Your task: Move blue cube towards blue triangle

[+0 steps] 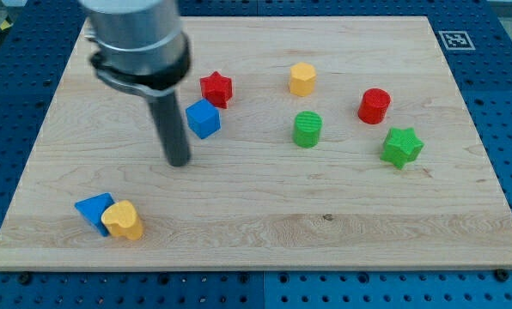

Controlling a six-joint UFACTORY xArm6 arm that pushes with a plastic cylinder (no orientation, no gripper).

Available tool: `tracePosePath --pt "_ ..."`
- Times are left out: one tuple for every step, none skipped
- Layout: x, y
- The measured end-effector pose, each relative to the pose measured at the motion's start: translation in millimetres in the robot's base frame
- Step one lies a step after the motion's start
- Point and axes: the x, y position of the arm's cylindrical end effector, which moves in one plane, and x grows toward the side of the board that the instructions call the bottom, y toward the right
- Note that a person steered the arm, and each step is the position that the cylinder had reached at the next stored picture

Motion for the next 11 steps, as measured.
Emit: tracePosePath --pt "3.9 72.7" --pt "-40.7 91.8" --pt "-65.8 81.8" --pt "-74.0 66.1" --pt "-83.7 36.5" --pt "-84.3 10.2" --pt "-73.6 2.5" --pt "-62.4 2.5" --pt "-70.5 -1.3" --pt "-64.3 -13.2" --pt "-50.2 -21.0"
